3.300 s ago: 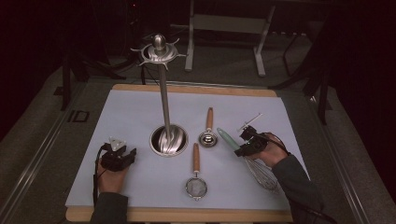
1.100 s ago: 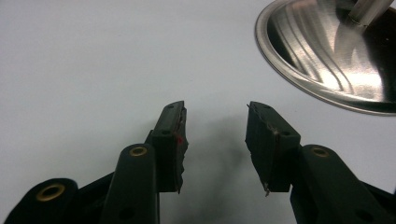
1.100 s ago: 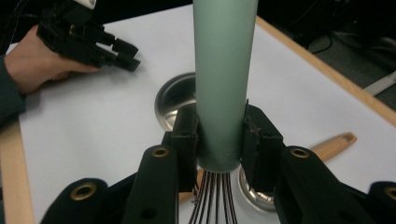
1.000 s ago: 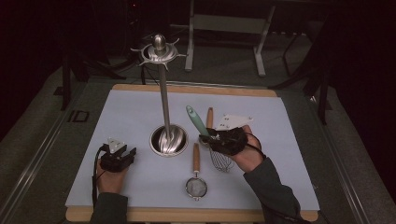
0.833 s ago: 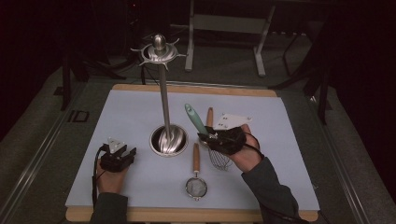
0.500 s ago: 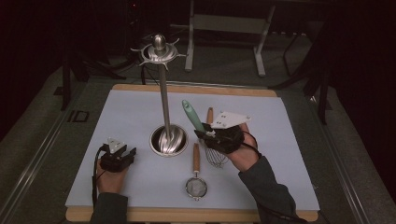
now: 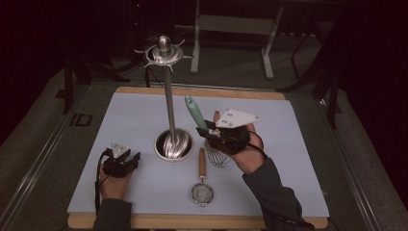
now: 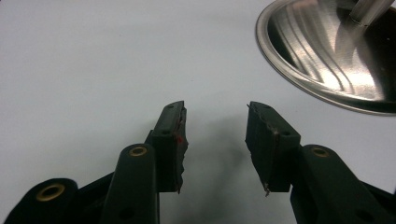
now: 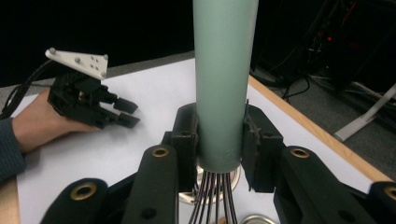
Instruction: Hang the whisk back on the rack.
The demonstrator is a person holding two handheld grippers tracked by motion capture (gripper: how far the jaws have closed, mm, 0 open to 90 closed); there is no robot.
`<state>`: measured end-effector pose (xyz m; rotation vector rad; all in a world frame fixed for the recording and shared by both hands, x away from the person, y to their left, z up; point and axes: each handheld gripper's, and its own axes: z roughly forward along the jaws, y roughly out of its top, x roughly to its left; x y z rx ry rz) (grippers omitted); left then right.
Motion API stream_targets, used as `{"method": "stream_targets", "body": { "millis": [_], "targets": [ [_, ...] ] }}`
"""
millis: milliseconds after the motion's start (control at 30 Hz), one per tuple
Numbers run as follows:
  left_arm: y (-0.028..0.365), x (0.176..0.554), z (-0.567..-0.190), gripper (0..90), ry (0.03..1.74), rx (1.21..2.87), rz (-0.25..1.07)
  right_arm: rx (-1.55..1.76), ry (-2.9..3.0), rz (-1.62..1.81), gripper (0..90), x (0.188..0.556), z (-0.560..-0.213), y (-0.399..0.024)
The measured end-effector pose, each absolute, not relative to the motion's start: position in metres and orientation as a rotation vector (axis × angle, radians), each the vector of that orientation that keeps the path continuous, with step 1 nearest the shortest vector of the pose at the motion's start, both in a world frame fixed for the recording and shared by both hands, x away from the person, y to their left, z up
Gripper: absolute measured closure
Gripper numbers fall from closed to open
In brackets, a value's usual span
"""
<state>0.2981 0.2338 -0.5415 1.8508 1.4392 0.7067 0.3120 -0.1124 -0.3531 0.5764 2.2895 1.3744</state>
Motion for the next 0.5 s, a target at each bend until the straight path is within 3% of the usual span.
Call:
{"method": "stream_targets", "body": {
  "millis": [500],
  "targets": [
    [0.234,0.298,-0.542,57.9,1.439,1.851,0.706,0.547,2.223,1.413,69.4,0.308,-0.33,-0.105]
  ]
}}
